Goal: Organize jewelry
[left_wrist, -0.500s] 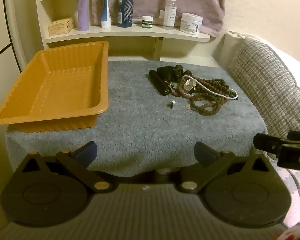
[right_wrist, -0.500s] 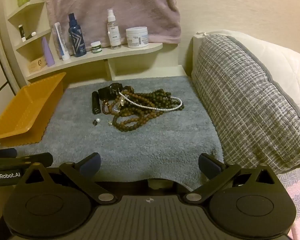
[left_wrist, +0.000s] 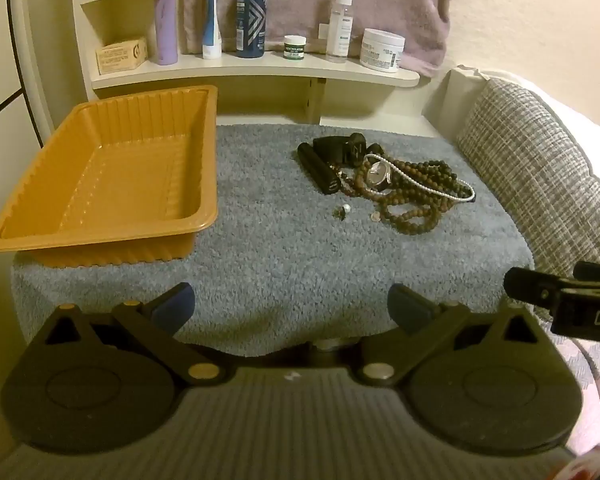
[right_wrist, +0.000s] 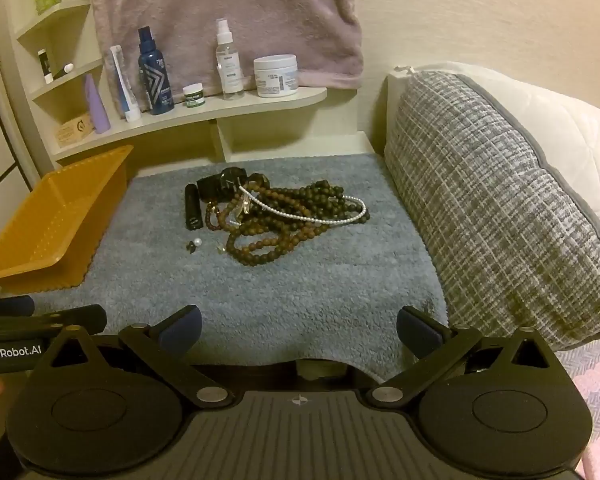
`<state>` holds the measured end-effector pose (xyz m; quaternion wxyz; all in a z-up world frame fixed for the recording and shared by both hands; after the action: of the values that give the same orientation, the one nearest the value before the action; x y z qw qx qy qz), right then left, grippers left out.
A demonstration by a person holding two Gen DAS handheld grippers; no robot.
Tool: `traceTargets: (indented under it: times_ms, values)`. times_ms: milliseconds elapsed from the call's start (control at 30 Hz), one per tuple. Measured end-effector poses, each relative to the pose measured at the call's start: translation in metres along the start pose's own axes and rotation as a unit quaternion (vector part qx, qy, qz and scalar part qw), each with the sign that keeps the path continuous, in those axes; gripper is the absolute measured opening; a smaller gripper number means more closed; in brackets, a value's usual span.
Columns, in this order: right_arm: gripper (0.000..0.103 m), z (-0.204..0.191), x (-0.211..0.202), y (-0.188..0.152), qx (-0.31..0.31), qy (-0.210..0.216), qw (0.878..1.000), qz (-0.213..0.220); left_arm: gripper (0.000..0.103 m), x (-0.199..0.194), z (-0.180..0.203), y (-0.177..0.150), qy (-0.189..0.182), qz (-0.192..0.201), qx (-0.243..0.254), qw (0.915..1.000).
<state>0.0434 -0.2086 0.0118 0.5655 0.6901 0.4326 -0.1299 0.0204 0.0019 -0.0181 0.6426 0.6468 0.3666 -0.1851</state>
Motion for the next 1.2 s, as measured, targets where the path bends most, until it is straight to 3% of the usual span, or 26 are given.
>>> traceTargets:
  times_ms: [1200]
  values:
    - [0.103, -0.0009, -0.0002, 0.001, 0.0, 0.0, 1.0, 0.001, 0.102, 0.0009, 0.0023, 0.0019, 0.001, 0.003, 0.0, 1.0]
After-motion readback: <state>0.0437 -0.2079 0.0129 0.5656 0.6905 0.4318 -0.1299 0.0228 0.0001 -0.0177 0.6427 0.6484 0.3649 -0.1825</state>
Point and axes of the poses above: each gripper's, at about its wrist camera, not at the fingertips, and x roughly the way its jaws point, z to its right, y to its top, the point moved 3 cm from there along x, roughly the way its jaws point, and after that the axes turned 14 degrees about y, right-handed, at the moved point
